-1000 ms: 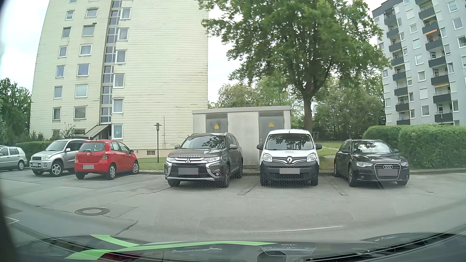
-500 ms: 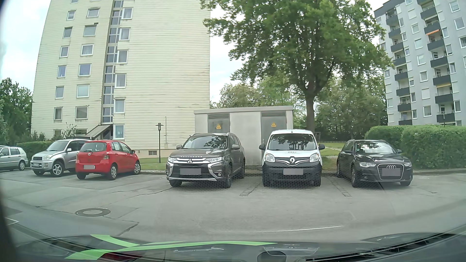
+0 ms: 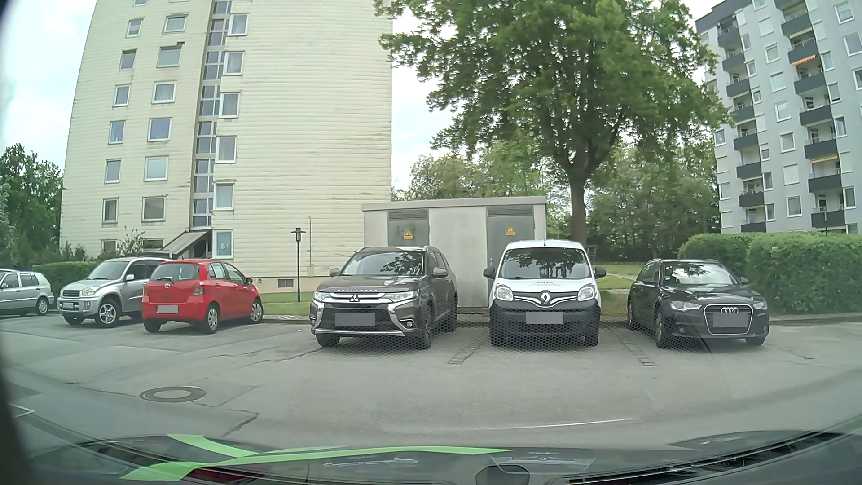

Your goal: Follow the waypoints while adhering to traffic rules and regulations

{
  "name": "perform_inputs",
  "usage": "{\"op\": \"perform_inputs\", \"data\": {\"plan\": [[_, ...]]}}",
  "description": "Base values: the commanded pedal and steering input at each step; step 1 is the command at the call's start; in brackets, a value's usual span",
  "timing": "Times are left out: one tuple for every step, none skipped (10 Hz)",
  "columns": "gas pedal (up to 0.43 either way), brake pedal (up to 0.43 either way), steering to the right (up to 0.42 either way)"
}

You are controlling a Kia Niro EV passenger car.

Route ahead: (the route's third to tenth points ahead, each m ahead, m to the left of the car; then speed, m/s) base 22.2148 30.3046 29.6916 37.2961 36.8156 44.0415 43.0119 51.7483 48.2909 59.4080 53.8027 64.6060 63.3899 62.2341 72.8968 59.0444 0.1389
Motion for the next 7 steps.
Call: {"op": "perform_inputs", "data": {"plan": [[0.000, 0.030, -0.390], [0.000, 0.030, -0.391], [0.000, 0.030, -0.391], [0.000, 0.030, -0.390], [0.000, 0.030, -0.390], [0.000, 0.030, -0.390], [0.000, 0.030, -0.390]]}}
